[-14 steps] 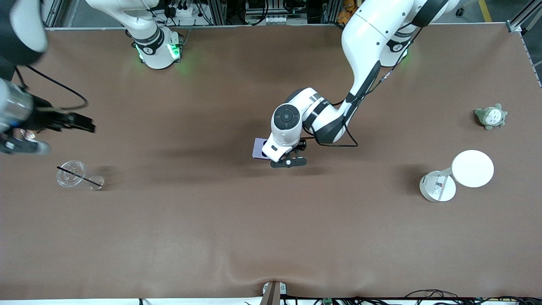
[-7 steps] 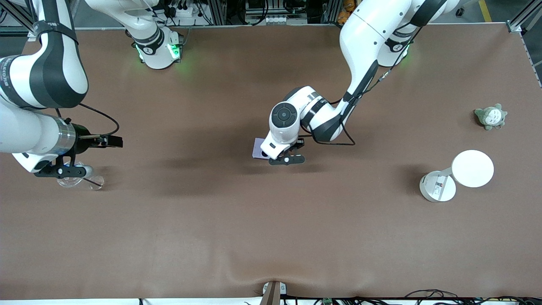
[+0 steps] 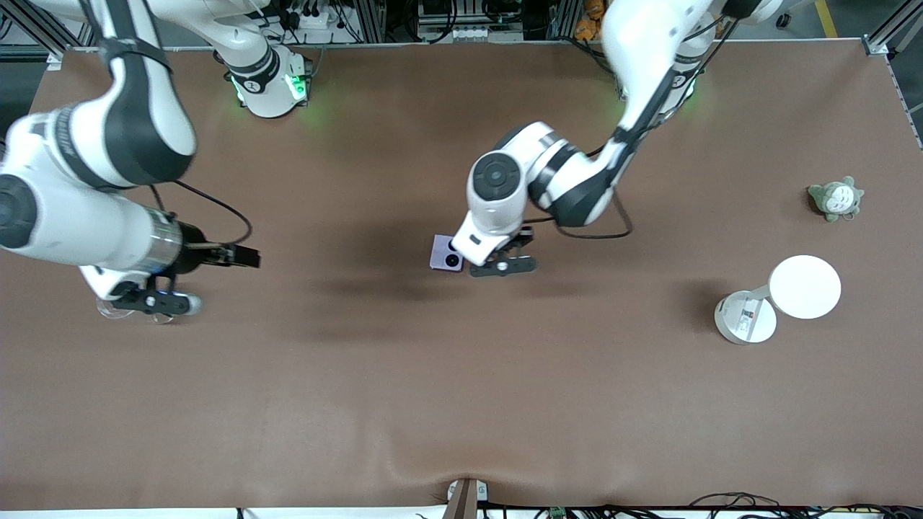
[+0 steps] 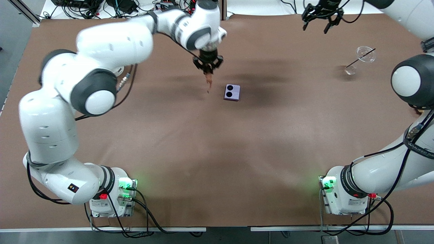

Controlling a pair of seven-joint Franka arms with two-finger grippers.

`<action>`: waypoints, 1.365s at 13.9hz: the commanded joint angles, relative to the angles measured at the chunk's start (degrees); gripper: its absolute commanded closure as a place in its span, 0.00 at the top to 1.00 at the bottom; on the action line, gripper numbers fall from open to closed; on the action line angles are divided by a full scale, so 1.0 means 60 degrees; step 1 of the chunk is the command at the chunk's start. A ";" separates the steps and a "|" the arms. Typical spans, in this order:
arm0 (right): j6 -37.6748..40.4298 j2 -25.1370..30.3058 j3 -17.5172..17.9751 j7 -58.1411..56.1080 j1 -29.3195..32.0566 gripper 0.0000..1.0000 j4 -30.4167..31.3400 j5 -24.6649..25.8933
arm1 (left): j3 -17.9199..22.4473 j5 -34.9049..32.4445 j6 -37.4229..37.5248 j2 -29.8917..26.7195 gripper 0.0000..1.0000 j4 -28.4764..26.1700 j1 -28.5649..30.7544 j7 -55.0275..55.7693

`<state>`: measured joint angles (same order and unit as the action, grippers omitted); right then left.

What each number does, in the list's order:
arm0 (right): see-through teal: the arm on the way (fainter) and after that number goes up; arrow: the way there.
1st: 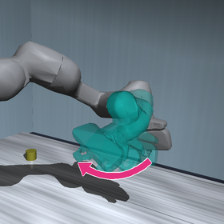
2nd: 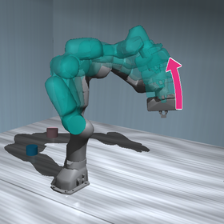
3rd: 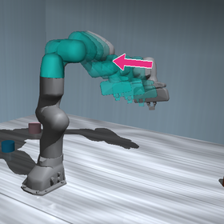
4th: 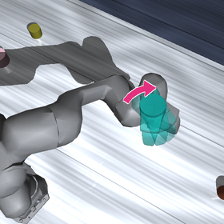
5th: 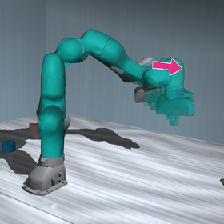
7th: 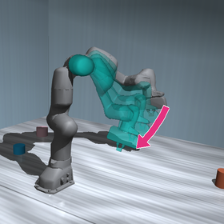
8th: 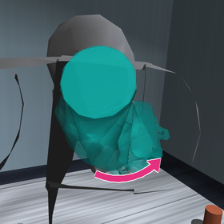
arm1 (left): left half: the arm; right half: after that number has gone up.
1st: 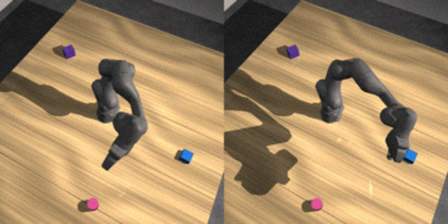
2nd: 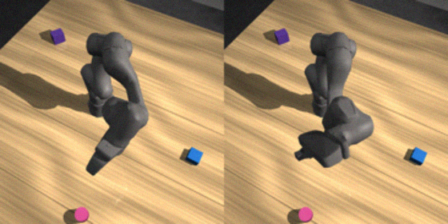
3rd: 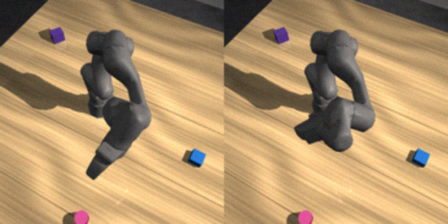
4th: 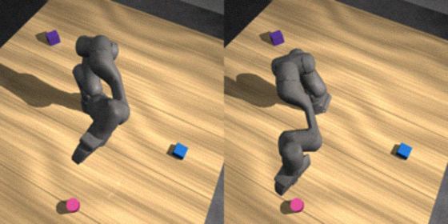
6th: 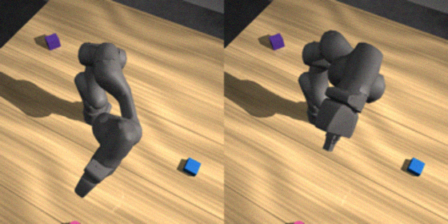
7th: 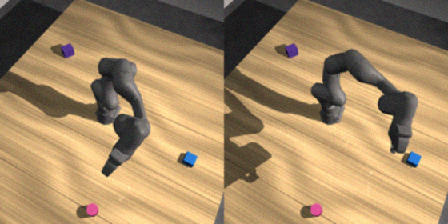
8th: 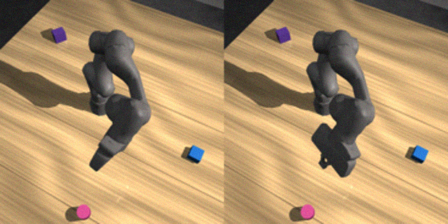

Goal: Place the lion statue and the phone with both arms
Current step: 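Move the lion with the left gripper while the right gripper reaches the phone, then place the lion with the left gripper while the right gripper grasps the phone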

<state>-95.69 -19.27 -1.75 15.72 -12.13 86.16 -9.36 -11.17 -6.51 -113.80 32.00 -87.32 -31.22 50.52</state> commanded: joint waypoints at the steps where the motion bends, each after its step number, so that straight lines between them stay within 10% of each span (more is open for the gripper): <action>1: -0.0295 -0.0449 -0.0074 0.0425 -0.0408 1.00 -0.0122 -0.0140 | -0.0072 -0.0014 0.0392 -0.0687 0.00 -0.0315 0.1141 -0.0812; 8: -0.1598 -0.1432 -0.0103 0.2037 -0.2400 1.00 -0.0108 0.0153 | -0.0101 0.0675 0.0204 -0.0427 0.00 -0.0608 0.3941 -0.3688; 19: -0.5335 -0.3014 -0.0118 0.3500 -0.4729 1.00 0.1122 0.0183 | -0.0057 -0.0131 -0.2346 -0.0454 0.00 -0.3171 0.5453 -0.5593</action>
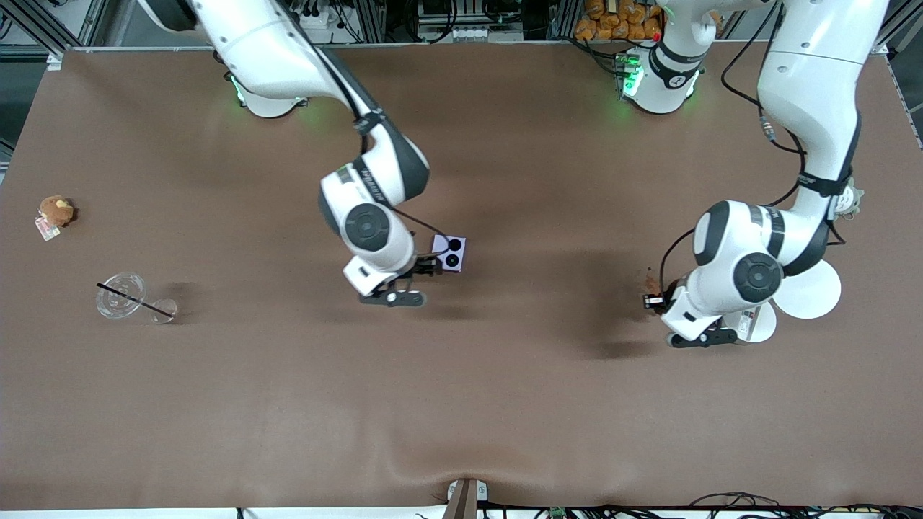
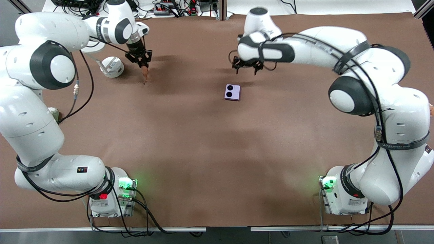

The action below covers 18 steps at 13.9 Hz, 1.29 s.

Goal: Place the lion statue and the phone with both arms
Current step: 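Place the lion with the left gripper while the right gripper grasps the phone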

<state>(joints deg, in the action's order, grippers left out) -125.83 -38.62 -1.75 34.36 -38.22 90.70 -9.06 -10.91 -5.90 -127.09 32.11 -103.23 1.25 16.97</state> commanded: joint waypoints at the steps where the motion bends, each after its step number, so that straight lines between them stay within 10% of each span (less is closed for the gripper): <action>1: -0.0313 0.0212 -0.0118 0.0657 -0.0527 1.00 0.0381 0.0133 | -0.0101 -0.0232 -0.0132 -0.0532 0.00 -0.0622 0.0011 -0.0002; 18: -0.1382 -0.0682 -0.0148 0.2475 -0.1276 1.00 0.0293 0.0543 | -0.0130 -0.2020 -0.0791 -0.0065 0.00 -0.0419 0.0304 -0.0090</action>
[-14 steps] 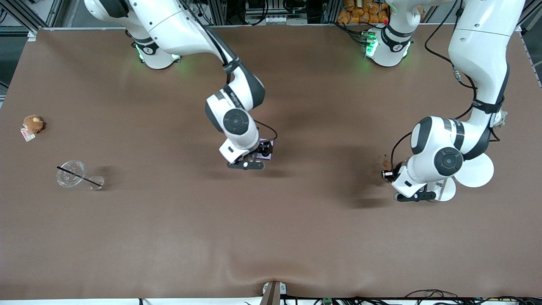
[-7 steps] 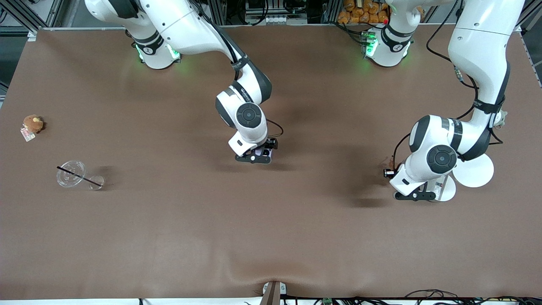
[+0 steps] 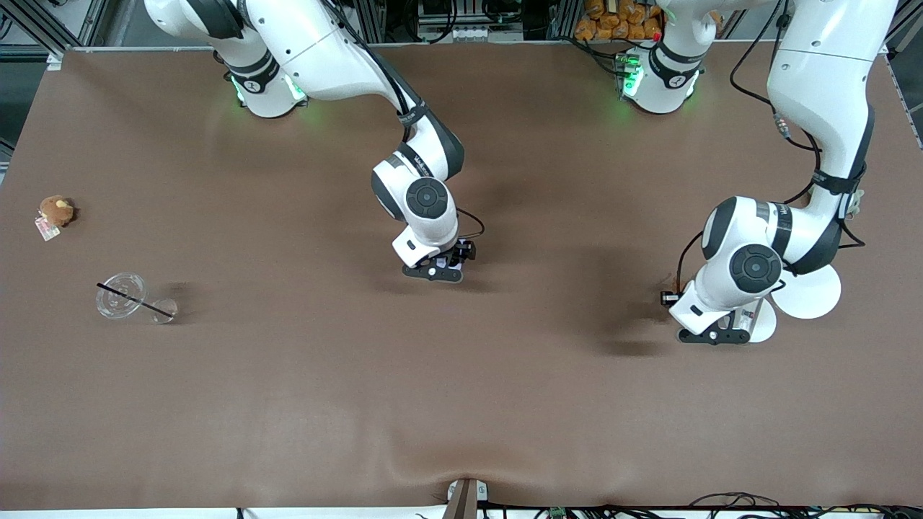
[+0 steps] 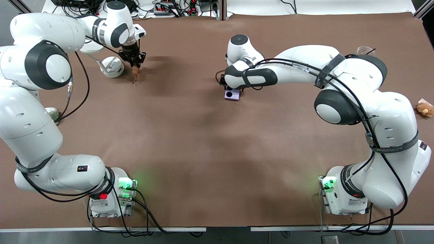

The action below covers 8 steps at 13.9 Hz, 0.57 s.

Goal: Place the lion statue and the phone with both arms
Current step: 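Place the lion with the left gripper while the right gripper grasps the phone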

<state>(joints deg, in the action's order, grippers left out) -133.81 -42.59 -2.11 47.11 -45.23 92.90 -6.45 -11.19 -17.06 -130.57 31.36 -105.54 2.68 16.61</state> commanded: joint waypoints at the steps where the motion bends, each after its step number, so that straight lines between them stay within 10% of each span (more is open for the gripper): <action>1: -0.0051 -0.0036 -0.0087 0.0395 -0.0123 1.00 -0.0087 0.0108 | -0.0069 -0.0160 -0.0225 0.0091 0.00 0.0041 0.0022 -0.0044; 4: -0.0197 -0.0167 -0.0087 0.0410 -0.0137 1.00 -0.0058 0.0122 | -0.0083 -0.0160 -0.0225 0.0413 0.28 0.0392 0.0007 -0.0044; 5: -0.0198 -0.0182 -0.0102 0.0396 -0.0137 1.00 -0.0058 0.0137 | -0.0098 -0.0131 -0.0211 0.0414 0.52 0.0408 -0.0022 -0.0029; 6: -0.0198 -0.0182 -0.0102 0.0396 -0.0137 1.00 -0.0029 0.0137 | -0.0098 -0.0116 -0.0210 0.0414 1.00 0.0394 -0.0022 -0.0044; 8: -0.0198 -0.0211 -0.0102 0.0396 -0.0137 1.00 0.0000 0.0151 | -0.0113 -0.0116 -0.0196 0.0326 1.00 0.0393 -0.0037 -0.0029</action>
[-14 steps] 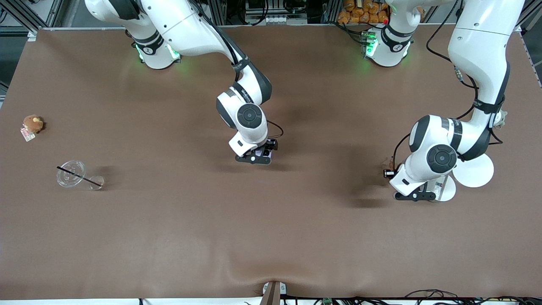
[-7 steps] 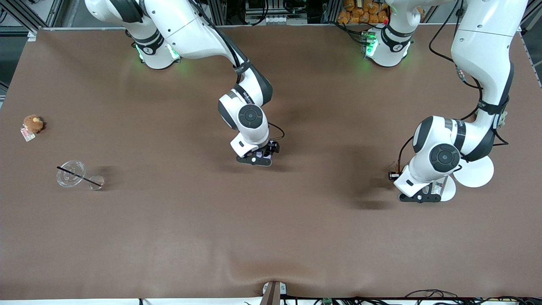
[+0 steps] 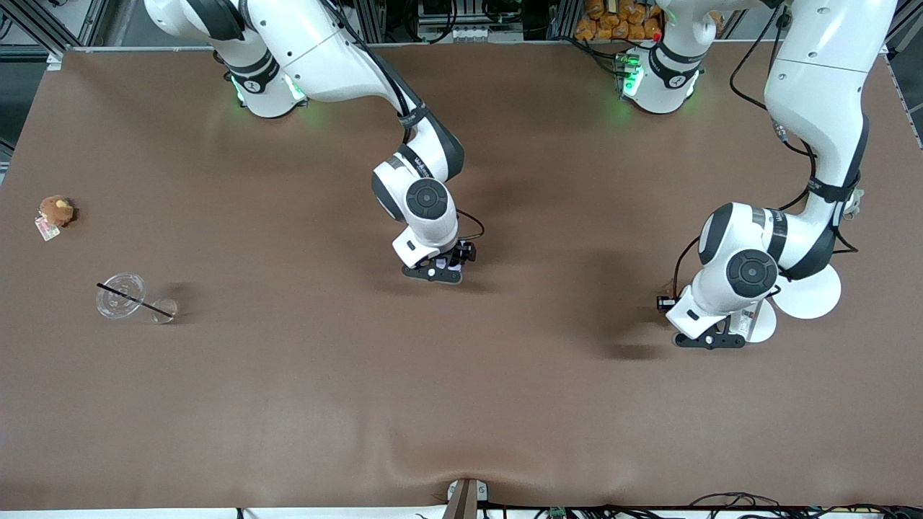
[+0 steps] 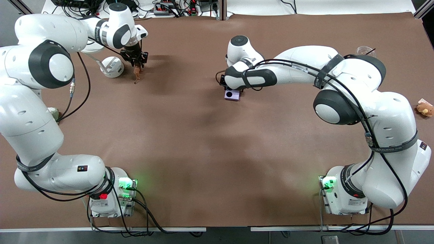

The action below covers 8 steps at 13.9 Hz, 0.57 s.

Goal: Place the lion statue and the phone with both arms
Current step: 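Place the lion with the left gripper while the right gripper grasps the phone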

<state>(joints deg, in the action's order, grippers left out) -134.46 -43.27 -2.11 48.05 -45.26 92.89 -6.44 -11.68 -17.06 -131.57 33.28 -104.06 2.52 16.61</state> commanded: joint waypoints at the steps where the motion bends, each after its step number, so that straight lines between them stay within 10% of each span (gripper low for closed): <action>1: -0.0090 -0.0141 -0.0102 0.0238 -0.0148 1.00 0.0002 0.0151 | -0.0045 -0.0101 0.0029 -0.0054 1.00 0.0175 0.0004 0.0000; 3: -0.0075 -0.0156 -0.0102 0.0238 -0.0177 0.97 0.0002 0.0151 | -0.0307 -0.0057 0.0320 -0.0361 1.00 0.0204 0.0004 0.0029; 6: -0.0075 -0.0156 -0.0116 0.0238 -0.0206 0.26 0.0002 0.0166 | -0.0922 0.0190 0.1985 -0.0654 1.00 0.1210 0.0048 0.0103; 8: -0.0032 -0.0069 -0.0131 0.0224 -0.0119 0.09 -0.0013 0.0166 | -0.1143 0.0630 0.3276 -0.0669 1.00 0.2134 0.0019 0.0103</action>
<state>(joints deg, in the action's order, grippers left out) -134.36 -43.81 -2.17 48.11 -45.53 92.71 -6.31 -17.37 -15.31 -118.69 30.02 -96.01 2.50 17.12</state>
